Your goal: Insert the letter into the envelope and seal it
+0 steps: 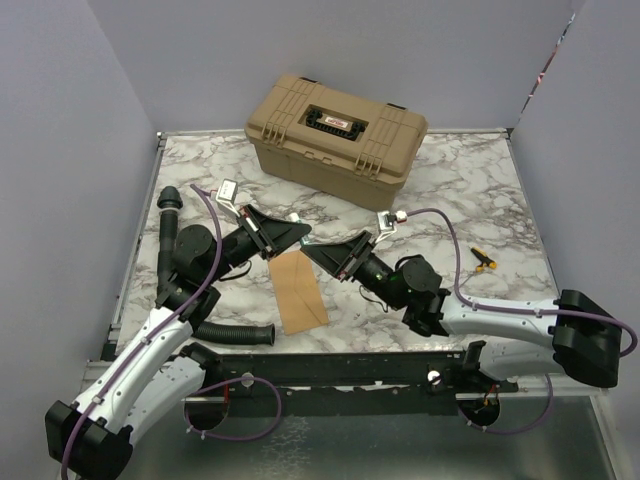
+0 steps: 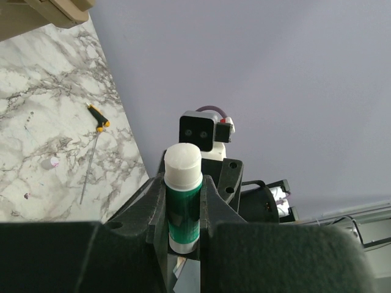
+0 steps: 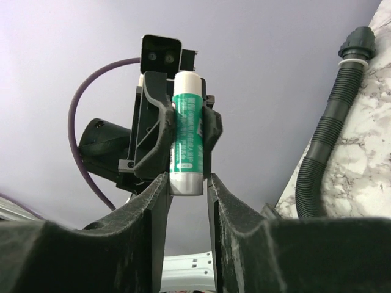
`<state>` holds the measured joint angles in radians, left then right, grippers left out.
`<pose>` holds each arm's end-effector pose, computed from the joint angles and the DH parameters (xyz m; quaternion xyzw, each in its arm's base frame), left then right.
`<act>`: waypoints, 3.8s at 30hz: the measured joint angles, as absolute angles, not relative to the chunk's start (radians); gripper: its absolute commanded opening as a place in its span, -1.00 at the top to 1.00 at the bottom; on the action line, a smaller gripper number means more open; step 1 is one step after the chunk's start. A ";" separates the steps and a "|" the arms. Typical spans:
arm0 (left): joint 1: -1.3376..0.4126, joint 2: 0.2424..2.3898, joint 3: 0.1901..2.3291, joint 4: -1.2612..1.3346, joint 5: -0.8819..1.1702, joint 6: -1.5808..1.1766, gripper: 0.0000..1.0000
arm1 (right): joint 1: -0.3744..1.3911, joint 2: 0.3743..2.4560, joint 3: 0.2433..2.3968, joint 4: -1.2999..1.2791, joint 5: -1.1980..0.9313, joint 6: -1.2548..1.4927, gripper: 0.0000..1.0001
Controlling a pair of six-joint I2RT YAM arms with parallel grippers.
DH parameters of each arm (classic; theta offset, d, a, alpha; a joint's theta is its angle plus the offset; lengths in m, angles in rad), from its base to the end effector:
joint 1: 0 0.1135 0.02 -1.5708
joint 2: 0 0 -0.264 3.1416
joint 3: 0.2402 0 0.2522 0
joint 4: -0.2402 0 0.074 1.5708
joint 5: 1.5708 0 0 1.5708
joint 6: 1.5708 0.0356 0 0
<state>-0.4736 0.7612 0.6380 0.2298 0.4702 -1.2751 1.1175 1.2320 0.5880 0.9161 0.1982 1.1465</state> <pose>0.1568 -0.0985 0.3363 -0.0941 0.6661 -0.6548 0.3446 0.1241 0.2388 0.2927 0.0875 0.6005 0.6921 0.3909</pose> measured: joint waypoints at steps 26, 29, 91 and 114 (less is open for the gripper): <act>-0.445 0.963 0.736 0.251 0.176 -1.042 1.00 | 1.119 1.471 1.024 0.498 0.469 -0.253 0.63; -0.446 1.002 0.780 0.225 0.167 -1.022 1.00 | 1.122 1.488 1.061 0.465 0.515 -0.276 -0.38; -0.473 0.897 0.852 0.454 0.723 -0.950 1.00 | 1.089 1.131 0.862 0.546 0.001 0.531 0.99; -0.463 1.015 0.831 0.204 0.233 -0.968 1.00 | 1.075 1.457 1.235 0.065 0.429 0.099 -0.18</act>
